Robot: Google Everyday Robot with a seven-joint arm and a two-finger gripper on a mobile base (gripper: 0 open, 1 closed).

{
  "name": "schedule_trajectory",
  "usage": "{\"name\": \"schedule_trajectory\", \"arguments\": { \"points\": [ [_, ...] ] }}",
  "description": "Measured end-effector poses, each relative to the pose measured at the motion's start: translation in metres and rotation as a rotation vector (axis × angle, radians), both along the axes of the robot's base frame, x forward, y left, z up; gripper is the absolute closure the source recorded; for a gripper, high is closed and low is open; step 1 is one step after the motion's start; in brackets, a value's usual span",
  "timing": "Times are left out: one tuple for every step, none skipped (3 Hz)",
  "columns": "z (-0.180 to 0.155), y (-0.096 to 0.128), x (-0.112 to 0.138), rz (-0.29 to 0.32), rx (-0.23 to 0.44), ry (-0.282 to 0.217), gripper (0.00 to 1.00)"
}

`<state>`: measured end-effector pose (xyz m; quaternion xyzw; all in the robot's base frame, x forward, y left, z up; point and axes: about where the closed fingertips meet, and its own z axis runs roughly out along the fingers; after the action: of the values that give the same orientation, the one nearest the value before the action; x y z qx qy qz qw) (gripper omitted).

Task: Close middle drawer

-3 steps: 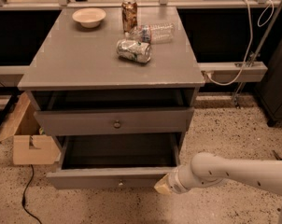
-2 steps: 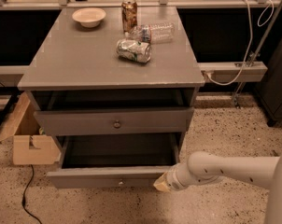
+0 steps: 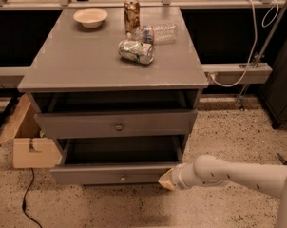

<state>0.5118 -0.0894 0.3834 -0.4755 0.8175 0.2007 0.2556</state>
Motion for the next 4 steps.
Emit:
{"name": "schedule_trajectory", "arguments": {
  "points": [
    [0.004, -0.008, 0.027, 0.016, 0.011, -0.138, 1.00],
    [0.012, -0.012, 0.043, 0.026, 0.022, -0.233, 1.00],
    [0.020, -0.011, 0.057, 0.045, 0.040, -0.297, 1.00],
    [0.022, -0.007, 0.071, 0.063, 0.058, -0.332, 1.00]
  ]
}}
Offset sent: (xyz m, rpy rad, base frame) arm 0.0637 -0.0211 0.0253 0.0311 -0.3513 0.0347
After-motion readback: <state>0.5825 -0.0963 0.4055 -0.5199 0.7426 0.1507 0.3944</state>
